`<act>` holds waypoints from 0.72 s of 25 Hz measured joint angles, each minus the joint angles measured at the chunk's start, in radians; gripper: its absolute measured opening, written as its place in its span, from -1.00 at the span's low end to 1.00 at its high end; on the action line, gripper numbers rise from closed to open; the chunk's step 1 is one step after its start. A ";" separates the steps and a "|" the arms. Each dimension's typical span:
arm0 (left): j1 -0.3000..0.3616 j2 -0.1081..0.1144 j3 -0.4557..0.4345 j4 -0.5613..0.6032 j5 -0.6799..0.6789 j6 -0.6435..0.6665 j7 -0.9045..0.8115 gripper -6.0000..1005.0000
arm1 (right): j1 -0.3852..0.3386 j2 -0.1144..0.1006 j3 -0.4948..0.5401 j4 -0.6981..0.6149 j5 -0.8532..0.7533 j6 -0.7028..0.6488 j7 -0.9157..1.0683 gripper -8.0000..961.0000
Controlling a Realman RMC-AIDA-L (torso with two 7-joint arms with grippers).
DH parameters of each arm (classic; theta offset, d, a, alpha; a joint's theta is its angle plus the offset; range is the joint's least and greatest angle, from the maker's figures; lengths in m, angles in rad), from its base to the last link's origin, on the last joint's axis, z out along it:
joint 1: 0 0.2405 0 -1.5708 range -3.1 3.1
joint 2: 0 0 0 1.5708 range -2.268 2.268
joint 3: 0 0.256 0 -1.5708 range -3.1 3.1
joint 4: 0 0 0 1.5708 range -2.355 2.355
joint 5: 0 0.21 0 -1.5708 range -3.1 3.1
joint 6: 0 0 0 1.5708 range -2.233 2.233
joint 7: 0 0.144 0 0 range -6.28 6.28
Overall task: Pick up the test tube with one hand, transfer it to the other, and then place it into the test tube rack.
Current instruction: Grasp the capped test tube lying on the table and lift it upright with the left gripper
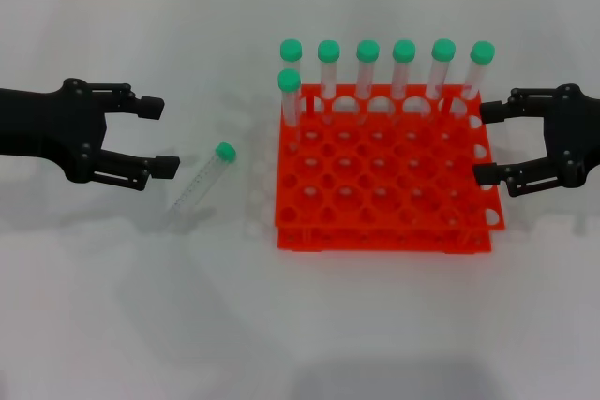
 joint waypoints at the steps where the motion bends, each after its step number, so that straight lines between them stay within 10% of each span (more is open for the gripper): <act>1: 0.000 0.000 0.000 0.000 0.000 0.000 0.000 0.74 | -0.001 0.002 0.000 -0.002 0.001 0.000 -0.001 0.81; 13: 0.003 -0.004 -0.001 0.017 0.002 -0.001 -0.033 0.74 | -0.023 0.008 0.000 -0.007 0.007 0.001 -0.007 0.81; 18: 0.019 -0.040 0.006 0.168 0.041 0.007 -0.202 0.74 | -0.079 0.012 0.001 -0.015 0.091 -0.001 -0.069 0.81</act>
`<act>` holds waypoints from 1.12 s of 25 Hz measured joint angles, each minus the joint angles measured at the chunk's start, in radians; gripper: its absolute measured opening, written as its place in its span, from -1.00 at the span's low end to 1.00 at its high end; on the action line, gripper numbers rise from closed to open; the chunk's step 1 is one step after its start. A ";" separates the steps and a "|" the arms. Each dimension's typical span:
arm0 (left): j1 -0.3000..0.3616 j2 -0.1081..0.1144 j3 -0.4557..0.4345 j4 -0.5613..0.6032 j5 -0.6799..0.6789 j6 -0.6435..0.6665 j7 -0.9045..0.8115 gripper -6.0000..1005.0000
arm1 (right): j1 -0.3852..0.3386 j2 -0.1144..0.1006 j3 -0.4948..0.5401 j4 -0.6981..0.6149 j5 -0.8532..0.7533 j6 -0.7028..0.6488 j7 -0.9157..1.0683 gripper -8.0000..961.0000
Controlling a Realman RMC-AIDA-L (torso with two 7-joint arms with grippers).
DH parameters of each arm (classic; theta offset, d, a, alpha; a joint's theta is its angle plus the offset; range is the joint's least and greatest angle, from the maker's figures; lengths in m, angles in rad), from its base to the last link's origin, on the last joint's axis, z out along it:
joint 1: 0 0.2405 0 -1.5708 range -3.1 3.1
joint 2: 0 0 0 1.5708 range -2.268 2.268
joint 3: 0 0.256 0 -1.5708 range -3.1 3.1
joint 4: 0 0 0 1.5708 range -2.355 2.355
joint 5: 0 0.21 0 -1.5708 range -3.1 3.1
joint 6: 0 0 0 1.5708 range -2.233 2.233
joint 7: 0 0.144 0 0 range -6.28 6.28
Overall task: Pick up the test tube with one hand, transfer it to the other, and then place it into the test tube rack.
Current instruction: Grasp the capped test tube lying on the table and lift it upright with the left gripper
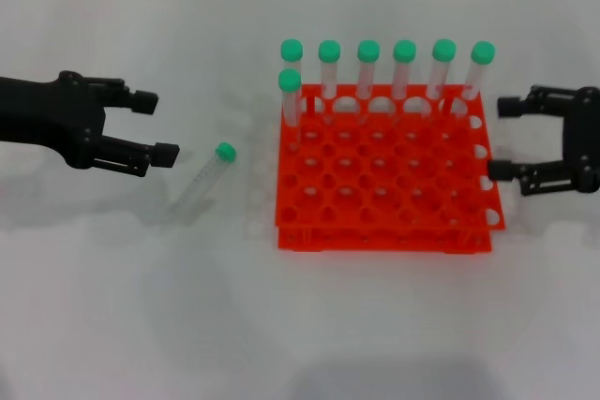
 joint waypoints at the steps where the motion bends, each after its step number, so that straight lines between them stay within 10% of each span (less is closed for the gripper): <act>1: 0.001 -0.011 0.001 0.037 0.028 0.001 -0.056 0.74 | -0.021 0.001 0.000 -0.002 0.036 0.000 -0.023 0.81; 6: -0.029 -0.049 0.001 0.164 0.160 0.052 -0.322 0.74 | -0.088 0.015 0.002 -0.005 0.147 0.001 -0.107 0.81; 18: -0.194 -0.033 0.157 0.175 0.466 0.109 -0.862 0.74 | -0.137 0.041 0.025 0.010 0.197 -0.031 -0.217 0.81; 28: -0.294 -0.119 0.208 0.077 0.721 -0.027 -0.941 0.74 | -0.137 0.057 0.021 0.010 0.196 -0.049 -0.232 0.81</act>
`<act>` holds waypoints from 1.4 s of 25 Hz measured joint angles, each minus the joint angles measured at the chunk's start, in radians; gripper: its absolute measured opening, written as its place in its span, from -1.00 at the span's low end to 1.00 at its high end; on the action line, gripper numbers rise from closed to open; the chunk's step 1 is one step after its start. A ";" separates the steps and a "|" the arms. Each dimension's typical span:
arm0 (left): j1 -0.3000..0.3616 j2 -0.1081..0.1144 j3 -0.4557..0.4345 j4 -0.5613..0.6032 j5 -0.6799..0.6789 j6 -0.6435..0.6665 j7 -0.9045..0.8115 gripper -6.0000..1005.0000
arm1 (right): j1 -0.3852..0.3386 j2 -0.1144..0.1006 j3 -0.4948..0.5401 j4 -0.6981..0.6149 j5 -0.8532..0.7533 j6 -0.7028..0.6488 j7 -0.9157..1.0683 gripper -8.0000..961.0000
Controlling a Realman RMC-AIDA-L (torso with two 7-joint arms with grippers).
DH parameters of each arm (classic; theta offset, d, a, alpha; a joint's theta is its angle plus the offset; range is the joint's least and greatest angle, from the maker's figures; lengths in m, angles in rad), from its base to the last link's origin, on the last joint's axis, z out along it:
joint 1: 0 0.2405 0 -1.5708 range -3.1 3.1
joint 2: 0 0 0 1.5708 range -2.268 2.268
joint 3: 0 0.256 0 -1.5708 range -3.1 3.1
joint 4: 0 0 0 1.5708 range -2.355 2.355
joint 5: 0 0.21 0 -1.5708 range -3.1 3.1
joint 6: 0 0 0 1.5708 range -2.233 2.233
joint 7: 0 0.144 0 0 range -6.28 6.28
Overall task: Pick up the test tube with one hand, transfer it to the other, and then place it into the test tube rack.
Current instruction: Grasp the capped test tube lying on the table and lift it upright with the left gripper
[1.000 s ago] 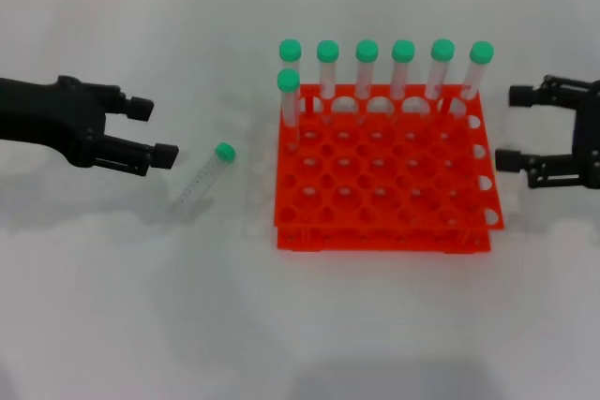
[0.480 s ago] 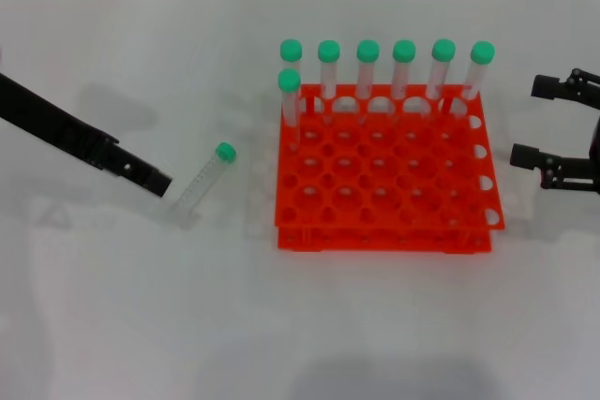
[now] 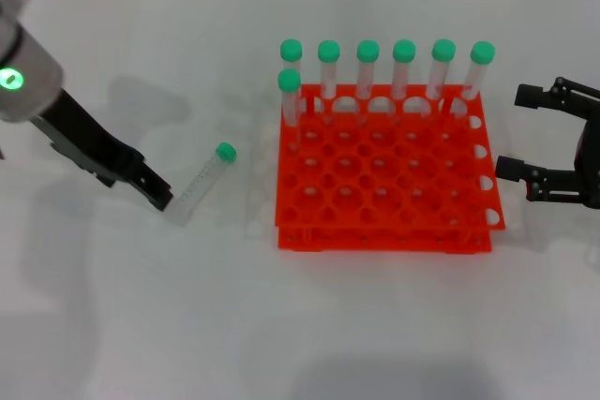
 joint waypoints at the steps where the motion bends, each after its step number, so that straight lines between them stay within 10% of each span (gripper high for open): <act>1: -0.007 -0.005 0.020 -0.021 0.005 -0.020 -0.010 0.74 | 0.000 0.002 0.001 0.000 0.000 0.000 0.000 0.81; 20: -0.026 -0.049 0.153 -0.123 0.010 -0.155 -0.113 0.44 | -0.003 0.019 0.003 0.024 0.000 -0.001 -0.009 0.81; 35: -0.037 -0.052 0.209 -0.140 0.016 -0.203 -0.175 -0.25 | -0.009 0.019 0.004 0.025 0.001 0.004 -0.014 0.81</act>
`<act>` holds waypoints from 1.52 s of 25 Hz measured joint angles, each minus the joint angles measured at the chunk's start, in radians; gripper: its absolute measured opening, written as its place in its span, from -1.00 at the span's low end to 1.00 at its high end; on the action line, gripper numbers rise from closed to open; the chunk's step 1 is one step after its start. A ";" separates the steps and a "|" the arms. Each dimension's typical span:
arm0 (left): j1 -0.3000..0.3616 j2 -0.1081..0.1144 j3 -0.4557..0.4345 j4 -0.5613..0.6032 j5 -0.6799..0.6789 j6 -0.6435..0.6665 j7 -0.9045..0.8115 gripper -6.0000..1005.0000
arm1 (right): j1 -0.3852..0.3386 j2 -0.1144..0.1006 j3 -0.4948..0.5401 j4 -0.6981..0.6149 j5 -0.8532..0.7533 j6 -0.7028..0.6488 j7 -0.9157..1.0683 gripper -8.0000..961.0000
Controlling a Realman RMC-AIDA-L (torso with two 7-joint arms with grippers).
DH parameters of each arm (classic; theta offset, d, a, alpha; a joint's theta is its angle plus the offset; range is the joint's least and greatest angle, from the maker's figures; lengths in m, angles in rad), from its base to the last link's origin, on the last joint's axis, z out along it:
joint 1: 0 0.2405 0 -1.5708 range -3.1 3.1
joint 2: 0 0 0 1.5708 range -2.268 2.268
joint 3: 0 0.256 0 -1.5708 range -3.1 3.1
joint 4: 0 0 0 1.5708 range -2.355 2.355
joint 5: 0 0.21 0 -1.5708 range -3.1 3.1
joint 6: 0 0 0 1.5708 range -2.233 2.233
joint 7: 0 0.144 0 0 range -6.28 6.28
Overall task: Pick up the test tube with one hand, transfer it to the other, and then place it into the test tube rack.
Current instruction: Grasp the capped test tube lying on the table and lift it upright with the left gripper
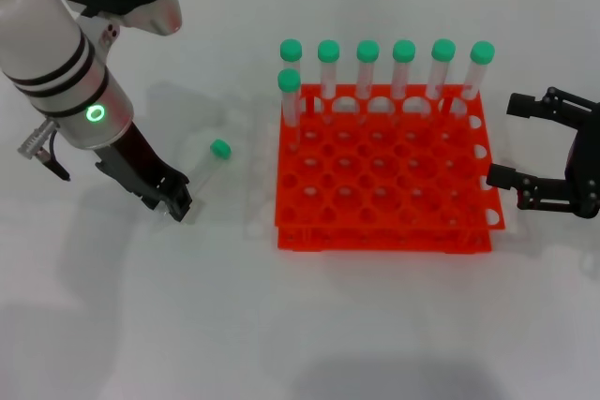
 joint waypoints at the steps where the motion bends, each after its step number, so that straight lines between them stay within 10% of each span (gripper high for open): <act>1: 0.000 0.000 0.000 0.000 0.000 -0.002 -0.002 -0.25 | 0.000 0.000 0.000 0.000 0.000 0.001 0.000 0.81; 28: -0.051 -0.003 0.043 -0.078 0.002 -0.046 -0.021 -0.27 | 0.002 -0.007 0.001 0.000 0.003 0.009 0.000 0.81; 38: -0.040 -0.003 0.048 -0.033 -0.004 -0.044 -0.021 -0.60 | -0.003 -0.008 0.001 0.000 0.007 0.007 0.003 0.81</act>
